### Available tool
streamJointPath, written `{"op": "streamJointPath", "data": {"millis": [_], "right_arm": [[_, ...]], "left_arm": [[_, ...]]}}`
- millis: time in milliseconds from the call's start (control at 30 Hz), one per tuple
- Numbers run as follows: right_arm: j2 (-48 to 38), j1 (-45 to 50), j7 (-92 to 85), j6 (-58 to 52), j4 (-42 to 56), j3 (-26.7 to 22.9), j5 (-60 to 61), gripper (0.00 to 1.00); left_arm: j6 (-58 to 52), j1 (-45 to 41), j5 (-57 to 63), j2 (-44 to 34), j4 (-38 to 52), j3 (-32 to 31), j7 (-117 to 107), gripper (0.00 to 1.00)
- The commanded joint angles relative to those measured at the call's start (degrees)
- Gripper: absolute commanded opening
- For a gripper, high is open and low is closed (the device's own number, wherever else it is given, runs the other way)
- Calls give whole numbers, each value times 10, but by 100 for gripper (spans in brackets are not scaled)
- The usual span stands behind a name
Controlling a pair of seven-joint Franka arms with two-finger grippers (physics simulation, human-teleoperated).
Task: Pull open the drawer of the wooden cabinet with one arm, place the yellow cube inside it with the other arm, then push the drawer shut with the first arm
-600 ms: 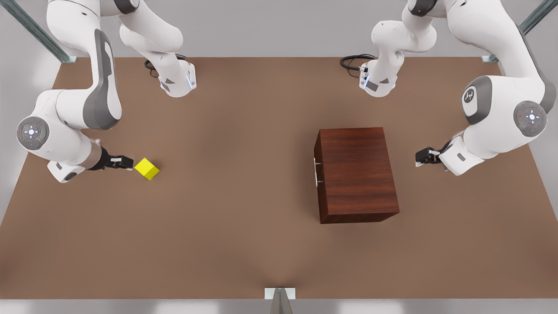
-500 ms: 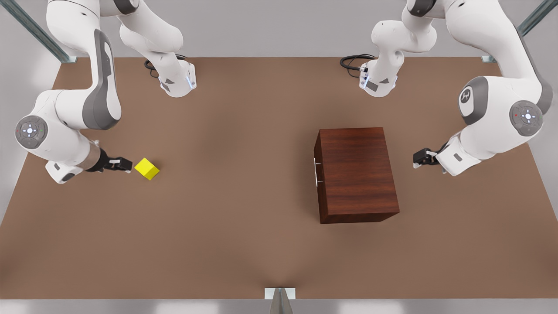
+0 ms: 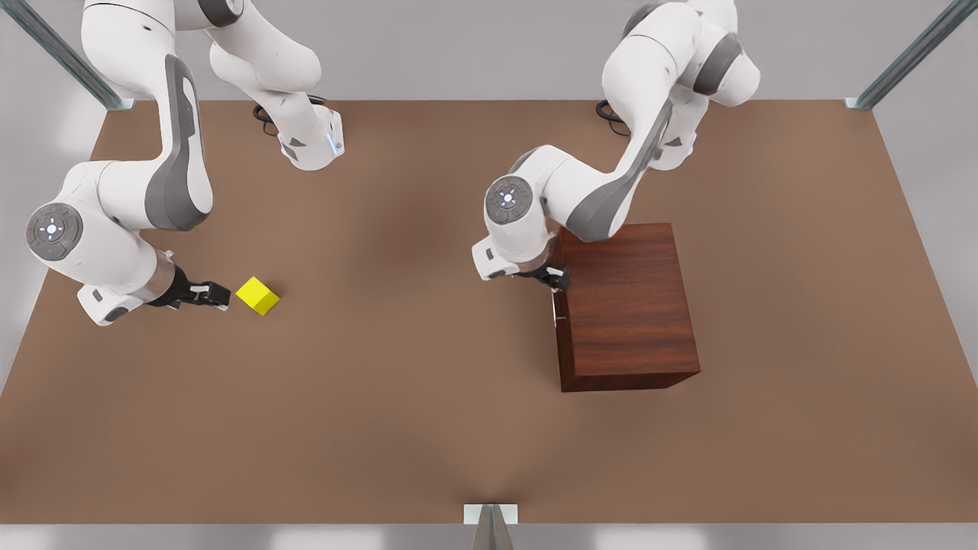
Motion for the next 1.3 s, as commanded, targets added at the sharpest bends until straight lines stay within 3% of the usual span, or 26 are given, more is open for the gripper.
{"op": "streamJointPath", "data": {"millis": [0,1267], "right_arm": [[-1,0,5,2,0,0,0,100],[4,2,4,2,-1,1,-1,100]], "left_arm": [[6,-4,37,26,12,-1,-342,100],[56,-40,162,90,-64,3,-387,100]]}}
